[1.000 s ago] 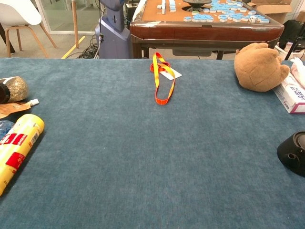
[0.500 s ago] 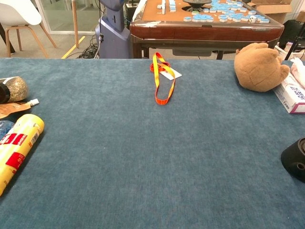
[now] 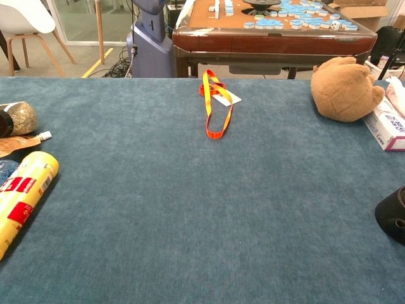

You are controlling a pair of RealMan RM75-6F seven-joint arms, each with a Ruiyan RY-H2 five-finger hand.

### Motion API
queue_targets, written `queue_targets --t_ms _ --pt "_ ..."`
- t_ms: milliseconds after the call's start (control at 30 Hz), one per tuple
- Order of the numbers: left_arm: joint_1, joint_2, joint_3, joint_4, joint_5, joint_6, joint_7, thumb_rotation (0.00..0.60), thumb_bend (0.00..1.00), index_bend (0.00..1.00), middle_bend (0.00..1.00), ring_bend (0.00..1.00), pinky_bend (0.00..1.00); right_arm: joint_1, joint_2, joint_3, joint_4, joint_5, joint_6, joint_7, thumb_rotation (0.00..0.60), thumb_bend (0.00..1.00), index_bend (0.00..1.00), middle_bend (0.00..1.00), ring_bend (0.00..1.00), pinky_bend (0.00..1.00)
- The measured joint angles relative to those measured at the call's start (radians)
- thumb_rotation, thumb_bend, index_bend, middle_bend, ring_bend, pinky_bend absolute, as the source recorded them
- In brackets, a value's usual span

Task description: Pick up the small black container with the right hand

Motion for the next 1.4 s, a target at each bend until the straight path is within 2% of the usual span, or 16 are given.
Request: queue_targets --t_ms 467,800,933,1133,1400 --pt "-0.008 0.005 0.001 -0.016 0.000 -0.015 0.021 0.600 0.25 0.26 0.38 0.39 0.33 0.036 0.018 0.029 -0.011 0.028 -0.028 0.152 0.600 0.05 0.91 0.93 0.80 0.19" --pt "-0.013 0.010 0.001 -0.032 0.000 -0.020 0.039 0.600 0.25 0.26 0.38 0.39 0.33 0.083 0.050 0.034 -0.033 0.048 -0.119 0.392 0.600 0.04 0.92 0.97 0.84 0.21" --pt "-0.013 0.012 0.001 -0.037 0.001 -0.019 0.042 0.600 0.25 0.26 0.38 0.39 0.33 0.102 0.071 0.042 -0.040 0.044 -0.128 0.450 0.600 0.04 0.93 0.98 0.85 0.22" --pt "-0.016 0.014 0.003 -0.042 0.004 -0.024 0.045 0.600 0.25 0.26 0.38 0.39 0.33 0.113 0.095 0.059 -0.048 0.053 -0.122 0.393 0.600 0.01 0.96 1.00 0.87 0.24" --pt "-0.018 0.010 0.006 -0.042 0.007 -0.027 0.047 0.600 0.25 0.26 0.38 0.39 0.33 0.133 0.150 0.086 -0.095 0.119 -0.137 0.164 0.583 0.00 0.98 1.00 0.89 0.28"
